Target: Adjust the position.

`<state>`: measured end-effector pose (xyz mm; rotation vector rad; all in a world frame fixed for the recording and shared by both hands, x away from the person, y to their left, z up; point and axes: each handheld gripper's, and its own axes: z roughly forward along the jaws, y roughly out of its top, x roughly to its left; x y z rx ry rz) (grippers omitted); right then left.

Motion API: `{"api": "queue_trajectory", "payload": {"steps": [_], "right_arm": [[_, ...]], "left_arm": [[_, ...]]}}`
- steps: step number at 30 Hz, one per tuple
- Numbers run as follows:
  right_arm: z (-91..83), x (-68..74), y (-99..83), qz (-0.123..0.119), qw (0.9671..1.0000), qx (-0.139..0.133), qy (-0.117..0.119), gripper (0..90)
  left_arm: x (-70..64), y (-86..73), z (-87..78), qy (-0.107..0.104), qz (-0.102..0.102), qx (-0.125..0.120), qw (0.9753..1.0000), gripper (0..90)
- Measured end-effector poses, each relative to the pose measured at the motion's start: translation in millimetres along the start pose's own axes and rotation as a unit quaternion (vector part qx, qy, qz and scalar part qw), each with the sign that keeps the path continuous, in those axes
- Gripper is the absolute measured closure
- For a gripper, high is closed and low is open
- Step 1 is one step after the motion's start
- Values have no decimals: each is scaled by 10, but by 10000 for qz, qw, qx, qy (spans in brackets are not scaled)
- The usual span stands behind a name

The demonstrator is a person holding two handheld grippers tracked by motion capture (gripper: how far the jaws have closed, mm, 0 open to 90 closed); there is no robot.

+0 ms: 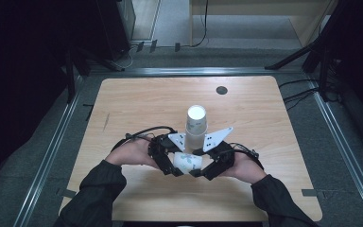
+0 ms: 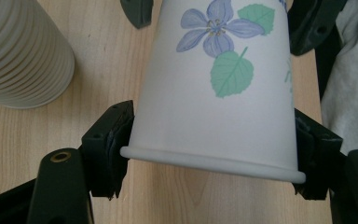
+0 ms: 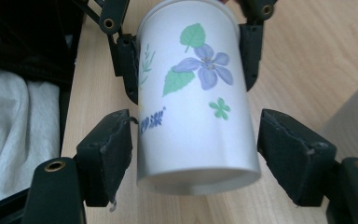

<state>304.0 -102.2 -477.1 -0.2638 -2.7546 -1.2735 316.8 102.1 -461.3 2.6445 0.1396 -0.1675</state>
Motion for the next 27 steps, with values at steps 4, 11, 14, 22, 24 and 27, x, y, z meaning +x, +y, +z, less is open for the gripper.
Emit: {"api": "queue_trajectory", "payload": {"steps": [4,11,14,22,24,27], "right_arm": [[71,18,3,-79,9998,182,32,339],[63,32,14,-124,9997,215,45,352],[34,27,17,-176,9997,166,8,344],[-133,-21,-2,-82,9998,-130,-142,340],[-175,-32,-2,-70,9997,-195,-162,339],[-233,-60,9,-28,9993,-332,-151,338]], "left_arm": [[-10,15,-20,-46,58,-34,10000,267],[-10,1,-15,-82,59,-93,9999,258],[8,-11,-35,-118,-46,-174,9998,195],[25,-98,-189,75,-170,-703,9974,171],[36,-131,-210,48,-227,-808,9965,171],[36,-194,-225,19,-401,-954,9946,162]]}}
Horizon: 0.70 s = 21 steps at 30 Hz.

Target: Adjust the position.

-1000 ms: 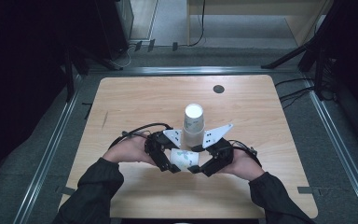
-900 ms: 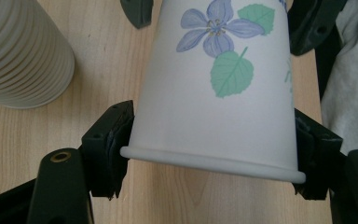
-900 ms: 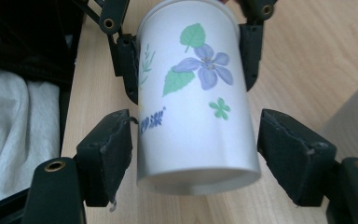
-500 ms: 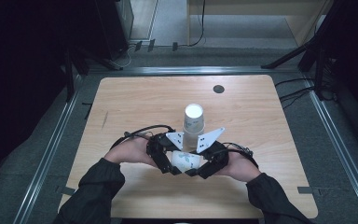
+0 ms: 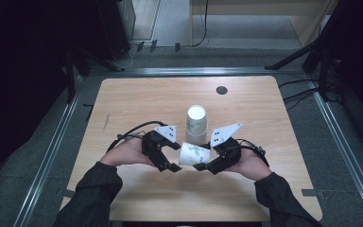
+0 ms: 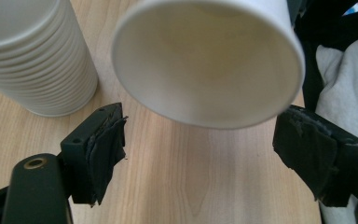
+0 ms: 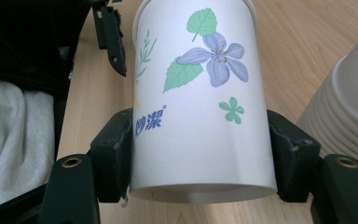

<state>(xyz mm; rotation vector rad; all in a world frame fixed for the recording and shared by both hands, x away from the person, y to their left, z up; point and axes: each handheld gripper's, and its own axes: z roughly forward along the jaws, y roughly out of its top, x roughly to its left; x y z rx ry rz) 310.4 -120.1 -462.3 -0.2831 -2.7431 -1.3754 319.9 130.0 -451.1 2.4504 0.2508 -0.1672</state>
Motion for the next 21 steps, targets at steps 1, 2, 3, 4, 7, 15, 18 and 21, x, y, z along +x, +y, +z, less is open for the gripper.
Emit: {"api": "queue_trajectory", "payload": {"steps": [1,2,3,4,7,15,18,21], "right_arm": [[0,0,0,0,10000,0,0,338],[-18,-12,8,14,10000,-54,11,338],[-18,-12,8,14,10000,-54,11,338],[-31,-18,16,8,10000,-94,24,338],[-44,-27,21,11,9999,-144,52,338],[-28,-38,50,-8,9994,-229,241,337],[-10,-38,58,-15,9992,-252,311,337],[3,-26,49,-64,9989,-249,388,337]], "left_arm": [[0,0,0,0,0,0,10000,161],[-7,-26,-14,10,-101,-92,9999,160],[-7,-26,-14,10,-101,-92,9999,160],[-8,-41,-19,32,-113,-142,9998,160],[-28,-78,-33,90,-175,-285,9994,160],[-67,-146,12,62,-433,-860,9953,160],[-73,-130,36,8,-407,-942,9947,160],[-74,-126,44,-185,-349,-1193,9921,164]]}}
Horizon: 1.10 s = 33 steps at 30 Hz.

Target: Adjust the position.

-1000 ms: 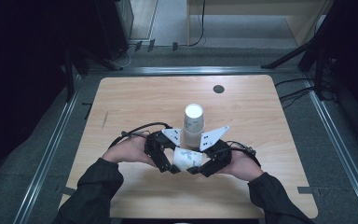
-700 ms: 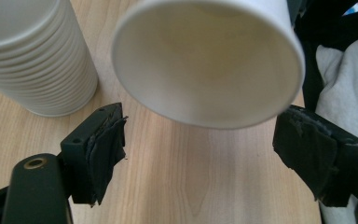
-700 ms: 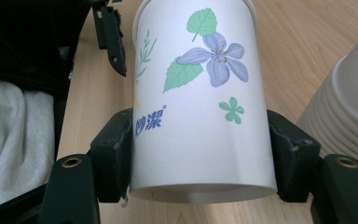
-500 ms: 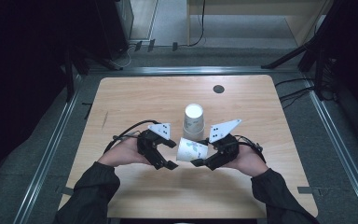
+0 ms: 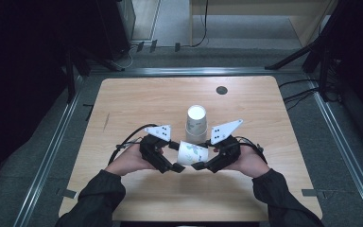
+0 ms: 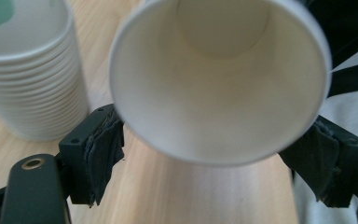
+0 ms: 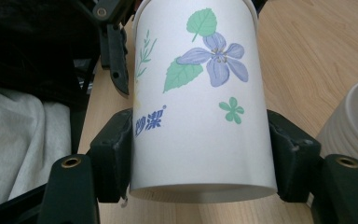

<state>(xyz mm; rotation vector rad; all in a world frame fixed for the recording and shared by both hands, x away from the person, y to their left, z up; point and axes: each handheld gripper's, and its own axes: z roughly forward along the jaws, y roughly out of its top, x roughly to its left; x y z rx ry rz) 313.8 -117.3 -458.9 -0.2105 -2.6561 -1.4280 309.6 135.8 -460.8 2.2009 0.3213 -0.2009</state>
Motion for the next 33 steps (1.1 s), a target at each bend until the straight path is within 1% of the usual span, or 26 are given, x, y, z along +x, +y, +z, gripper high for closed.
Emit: {"api": "queue_trajectory", "payload": {"steps": [1,4,5,10,14,18,28,33], "right_arm": [[-1,4,-4,14,10000,-11,39,336],[4,8,-8,22,10000,-12,53,337],[13,8,-9,51,9999,-28,105,337],[38,16,-8,50,9999,-11,129,337],[42,16,-8,40,9999,18,115,341],[43,19,-10,31,9999,62,89,347],[52,33,-4,18,9999,105,70,349],[55,31,-3,33,9999,109,52,346]], "left_arm": [[-7,3,1,-13,27,-18,10000,165],[-17,8,2,8,78,-58,10000,171],[-16,7,-2,-16,95,-103,9999,191],[-16,9,-10,6,133,-155,9998,228],[-13,9,-8,25,148,-101,9998,244],[-17,8,1,46,212,-29,9998,262],[-21,8,-6,41,250,27,9997,275],[-14,8,-2,29,229,34,9997,274]]}}
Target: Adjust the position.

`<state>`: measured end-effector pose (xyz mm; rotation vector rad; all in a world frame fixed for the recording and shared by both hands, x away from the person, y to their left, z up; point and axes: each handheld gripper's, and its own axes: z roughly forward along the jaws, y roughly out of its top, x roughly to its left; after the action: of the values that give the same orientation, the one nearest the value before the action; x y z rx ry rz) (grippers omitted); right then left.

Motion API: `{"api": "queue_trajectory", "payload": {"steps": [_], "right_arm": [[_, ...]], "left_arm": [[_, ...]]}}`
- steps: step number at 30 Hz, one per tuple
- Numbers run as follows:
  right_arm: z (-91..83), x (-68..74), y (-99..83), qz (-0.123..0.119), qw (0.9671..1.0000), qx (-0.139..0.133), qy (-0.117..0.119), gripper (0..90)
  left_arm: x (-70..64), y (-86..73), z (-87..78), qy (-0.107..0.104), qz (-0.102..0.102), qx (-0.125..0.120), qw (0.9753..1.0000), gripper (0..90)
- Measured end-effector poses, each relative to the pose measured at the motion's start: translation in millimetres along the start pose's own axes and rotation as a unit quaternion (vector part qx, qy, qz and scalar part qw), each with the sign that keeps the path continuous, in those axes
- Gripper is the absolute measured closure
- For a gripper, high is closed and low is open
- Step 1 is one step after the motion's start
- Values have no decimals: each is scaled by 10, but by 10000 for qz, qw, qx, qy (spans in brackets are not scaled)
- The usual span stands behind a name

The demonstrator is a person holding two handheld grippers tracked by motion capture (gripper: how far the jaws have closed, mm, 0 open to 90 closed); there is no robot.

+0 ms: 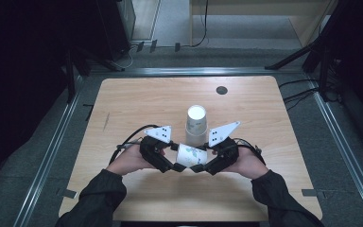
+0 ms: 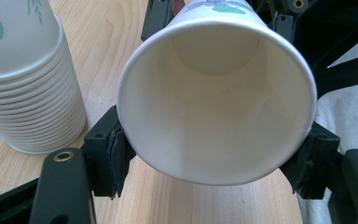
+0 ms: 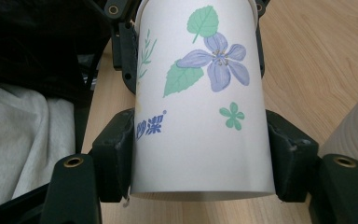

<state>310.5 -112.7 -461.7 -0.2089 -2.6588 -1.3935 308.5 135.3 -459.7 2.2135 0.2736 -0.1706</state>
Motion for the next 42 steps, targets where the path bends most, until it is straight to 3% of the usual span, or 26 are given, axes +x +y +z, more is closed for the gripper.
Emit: {"api": "queue_trajectory", "payload": {"steps": [8,15,25,30,38,42], "right_arm": [[16,11,1,-25,9999,87,-59,320],[-2,3,-2,91,9998,86,-130,257],[-25,-7,-52,151,9993,151,-296,250],[-29,-3,-75,164,9989,176,-404,250],[12,-13,-114,168,9977,311,-579,251],[44,-32,-140,182,9973,362,-612,254]], "left_arm": [[15,-3,-5,-13,-16,41,10000,272],[38,-11,-58,35,-86,20,10000,272],[57,104,-249,361,28,491,9981,272],[65,166,-244,542,118,847,9949,272],[79,242,-97,588,140,1434,9878,272],[82,255,-37,510,189,1565,9862,274]]}}
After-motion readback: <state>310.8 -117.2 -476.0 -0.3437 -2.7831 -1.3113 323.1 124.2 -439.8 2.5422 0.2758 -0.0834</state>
